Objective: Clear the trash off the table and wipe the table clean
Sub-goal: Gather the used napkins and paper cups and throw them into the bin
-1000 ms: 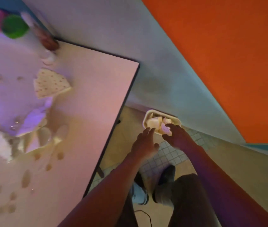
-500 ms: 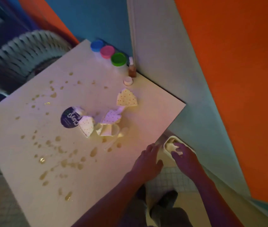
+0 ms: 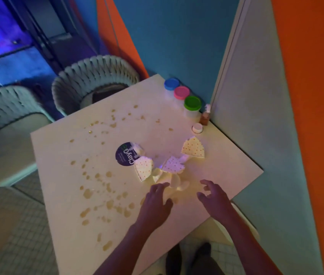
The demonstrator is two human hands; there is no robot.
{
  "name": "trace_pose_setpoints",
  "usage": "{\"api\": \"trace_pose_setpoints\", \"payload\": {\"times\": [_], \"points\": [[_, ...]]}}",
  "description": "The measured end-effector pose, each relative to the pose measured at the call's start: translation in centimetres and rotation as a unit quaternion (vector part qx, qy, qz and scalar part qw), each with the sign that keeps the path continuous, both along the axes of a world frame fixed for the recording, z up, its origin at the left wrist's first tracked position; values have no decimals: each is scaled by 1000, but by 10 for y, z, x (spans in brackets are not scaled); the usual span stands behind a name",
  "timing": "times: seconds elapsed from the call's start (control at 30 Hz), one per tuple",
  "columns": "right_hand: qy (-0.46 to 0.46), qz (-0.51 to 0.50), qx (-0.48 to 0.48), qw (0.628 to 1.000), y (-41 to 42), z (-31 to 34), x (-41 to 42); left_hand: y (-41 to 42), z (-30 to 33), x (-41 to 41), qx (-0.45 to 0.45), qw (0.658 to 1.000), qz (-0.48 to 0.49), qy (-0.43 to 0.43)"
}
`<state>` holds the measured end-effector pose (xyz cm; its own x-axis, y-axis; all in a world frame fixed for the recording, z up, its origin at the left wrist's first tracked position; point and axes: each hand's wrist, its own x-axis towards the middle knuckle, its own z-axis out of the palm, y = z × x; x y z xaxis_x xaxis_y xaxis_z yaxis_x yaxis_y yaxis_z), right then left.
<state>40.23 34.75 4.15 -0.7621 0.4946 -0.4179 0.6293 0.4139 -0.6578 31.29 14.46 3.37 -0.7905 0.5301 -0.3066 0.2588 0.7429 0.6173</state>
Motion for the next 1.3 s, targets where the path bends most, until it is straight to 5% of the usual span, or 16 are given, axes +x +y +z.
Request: {"api": "trace_pose_setpoints", "payload": {"times": [0.6,0.83,1.3], "points": [[-94,167,35,981,8,-23,-126,4,-6,-112,-182,979,94,-3],[-105,159,-1,982,10,-27,-146,12,-12,-133,-243,968,59,-9],[-72,78,-61,992,20,-40,-162,6,-29,-163,-200,979,19,-30]]}}
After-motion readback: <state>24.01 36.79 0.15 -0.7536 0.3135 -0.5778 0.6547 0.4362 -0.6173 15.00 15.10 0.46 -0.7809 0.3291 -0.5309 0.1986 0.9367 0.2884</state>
